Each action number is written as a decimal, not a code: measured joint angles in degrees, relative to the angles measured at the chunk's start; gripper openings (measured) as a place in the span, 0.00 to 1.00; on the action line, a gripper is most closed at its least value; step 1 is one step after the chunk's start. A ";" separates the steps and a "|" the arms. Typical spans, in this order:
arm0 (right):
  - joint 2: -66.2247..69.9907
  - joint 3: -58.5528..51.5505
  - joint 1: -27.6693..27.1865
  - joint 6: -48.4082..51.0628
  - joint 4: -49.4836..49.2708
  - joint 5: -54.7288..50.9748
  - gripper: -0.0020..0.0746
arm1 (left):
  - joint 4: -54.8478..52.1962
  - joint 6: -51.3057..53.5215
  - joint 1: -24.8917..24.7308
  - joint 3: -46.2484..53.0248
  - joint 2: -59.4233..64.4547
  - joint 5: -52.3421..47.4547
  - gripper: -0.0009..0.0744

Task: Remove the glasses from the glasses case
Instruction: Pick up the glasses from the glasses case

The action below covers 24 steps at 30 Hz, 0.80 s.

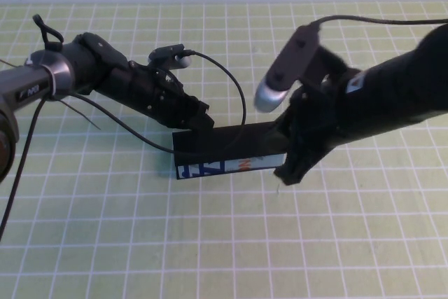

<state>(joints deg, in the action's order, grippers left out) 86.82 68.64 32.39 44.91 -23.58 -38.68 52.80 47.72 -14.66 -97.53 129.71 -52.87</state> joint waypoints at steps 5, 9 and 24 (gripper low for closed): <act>7.53 2.87 3.15 9.36 2.97 1.05 0.06 | 0.00 -0.22 0.00 0.00 0.00 -0.13 0.01; 12.44 4.00 3.39 16.84 4.65 2.70 0.18 | 0.00 -0.22 0.00 0.00 0.00 -0.13 0.01; 19.06 4.23 3.55 28.15 4.99 13.55 0.35 | 0.00 -1.32 0.00 0.00 0.00 -0.25 0.01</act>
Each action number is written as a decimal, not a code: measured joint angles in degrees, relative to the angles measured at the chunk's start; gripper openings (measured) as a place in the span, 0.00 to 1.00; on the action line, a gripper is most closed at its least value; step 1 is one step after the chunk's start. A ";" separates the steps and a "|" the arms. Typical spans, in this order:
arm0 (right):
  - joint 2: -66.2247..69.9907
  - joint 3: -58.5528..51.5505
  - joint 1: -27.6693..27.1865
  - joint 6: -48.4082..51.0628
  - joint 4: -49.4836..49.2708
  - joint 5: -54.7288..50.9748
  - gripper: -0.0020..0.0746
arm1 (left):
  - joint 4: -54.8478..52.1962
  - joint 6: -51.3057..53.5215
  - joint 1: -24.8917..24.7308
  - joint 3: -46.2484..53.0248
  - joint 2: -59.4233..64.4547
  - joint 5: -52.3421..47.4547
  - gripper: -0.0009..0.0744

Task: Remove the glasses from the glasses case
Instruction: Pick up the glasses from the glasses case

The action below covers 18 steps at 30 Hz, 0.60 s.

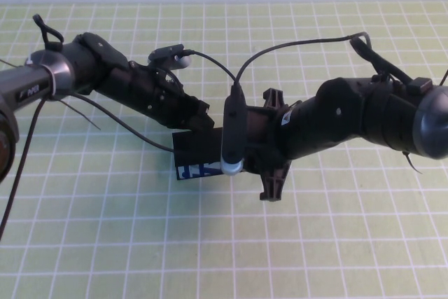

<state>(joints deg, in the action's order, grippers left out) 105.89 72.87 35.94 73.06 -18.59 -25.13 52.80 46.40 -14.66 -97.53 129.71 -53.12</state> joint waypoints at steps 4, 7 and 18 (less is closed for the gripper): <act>1.04 0.00 0.00 1.75 0.23 1.11 0.35 | 0.00 -0.13 0.00 0.00 0.00 0.00 0.01; 1.86 0.08 0.00 2.48 0.23 2.20 0.35 | 0.00 -0.15 0.00 0.00 0.00 -0.02 0.01; 4.05 0.22 0.00 3.00 1.05 6.69 0.35 | 0.00 -0.26 0.00 0.00 0.00 -0.16 0.01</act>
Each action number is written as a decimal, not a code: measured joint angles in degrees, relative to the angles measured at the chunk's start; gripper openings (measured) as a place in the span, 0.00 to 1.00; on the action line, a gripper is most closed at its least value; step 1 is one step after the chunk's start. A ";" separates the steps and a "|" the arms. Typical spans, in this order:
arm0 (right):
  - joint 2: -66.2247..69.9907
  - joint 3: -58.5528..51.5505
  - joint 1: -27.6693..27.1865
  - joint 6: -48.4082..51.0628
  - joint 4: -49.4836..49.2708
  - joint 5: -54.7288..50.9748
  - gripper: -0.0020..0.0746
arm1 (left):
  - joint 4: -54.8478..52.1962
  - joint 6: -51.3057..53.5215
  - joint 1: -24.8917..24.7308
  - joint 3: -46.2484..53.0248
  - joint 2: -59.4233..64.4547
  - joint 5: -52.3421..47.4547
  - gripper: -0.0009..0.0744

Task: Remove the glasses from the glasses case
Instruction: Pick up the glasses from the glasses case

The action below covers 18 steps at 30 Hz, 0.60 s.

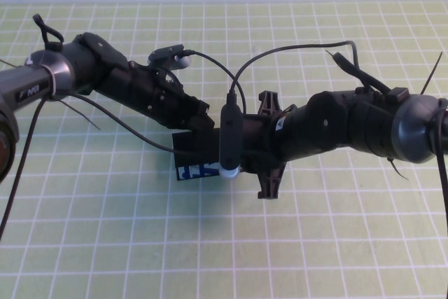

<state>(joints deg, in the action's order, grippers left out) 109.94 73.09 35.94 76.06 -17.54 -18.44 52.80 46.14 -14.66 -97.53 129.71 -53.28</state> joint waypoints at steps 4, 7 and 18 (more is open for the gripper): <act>0.96 0.00 0.00 0.65 0.08 0.75 0.35 | 0.00 -0.12 0.00 0.00 0.00 -0.21 0.01; 1.08 0.00 0.00 0.72 0.13 1.44 0.35 | 0.00 -0.12 0.00 0.00 0.00 -0.61 0.01; 1.08 0.00 0.10 0.86 0.49 3.13 0.19 | 0.00 -0.12 0.00 0.00 0.00 -0.70 0.01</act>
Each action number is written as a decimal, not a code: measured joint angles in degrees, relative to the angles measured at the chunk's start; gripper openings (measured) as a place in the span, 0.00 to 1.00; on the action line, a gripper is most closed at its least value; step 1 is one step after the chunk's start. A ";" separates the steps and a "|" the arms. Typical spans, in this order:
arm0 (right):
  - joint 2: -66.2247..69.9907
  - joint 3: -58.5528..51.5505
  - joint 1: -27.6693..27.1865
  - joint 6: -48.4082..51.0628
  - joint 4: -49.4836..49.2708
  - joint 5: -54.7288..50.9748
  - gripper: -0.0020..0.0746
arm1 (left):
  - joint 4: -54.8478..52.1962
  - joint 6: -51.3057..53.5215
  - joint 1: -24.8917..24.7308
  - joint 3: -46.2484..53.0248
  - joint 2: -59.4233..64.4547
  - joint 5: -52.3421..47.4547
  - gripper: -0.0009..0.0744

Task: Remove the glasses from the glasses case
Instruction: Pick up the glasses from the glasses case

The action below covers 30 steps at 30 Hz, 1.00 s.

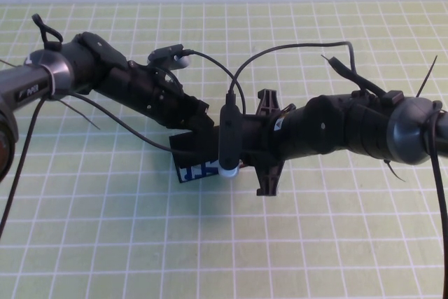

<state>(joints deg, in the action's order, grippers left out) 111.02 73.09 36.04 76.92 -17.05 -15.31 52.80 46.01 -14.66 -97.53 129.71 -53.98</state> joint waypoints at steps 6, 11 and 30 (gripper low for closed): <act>0.00 0.00 0.00 0.42 -0.33 0.25 0.07 | 0.00 0.00 0.00 -0.13 0.00 0.60 0.01; -1.51 0.00 0.02 0.56 -2.29 0.54 0.04 | -0.28 0.67 0.10 -0.48 0.00 0.63 0.01; -2.82 0.12 0.02 0.32 -6.86 6.34 0.02 | 6.52 23.98 8.00 21.01 -27.96 -1.85 0.01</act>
<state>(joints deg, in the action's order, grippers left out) 108.20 73.21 36.06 77.24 -23.92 -8.97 59.32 70.00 -6.66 -76.52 101.75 -55.83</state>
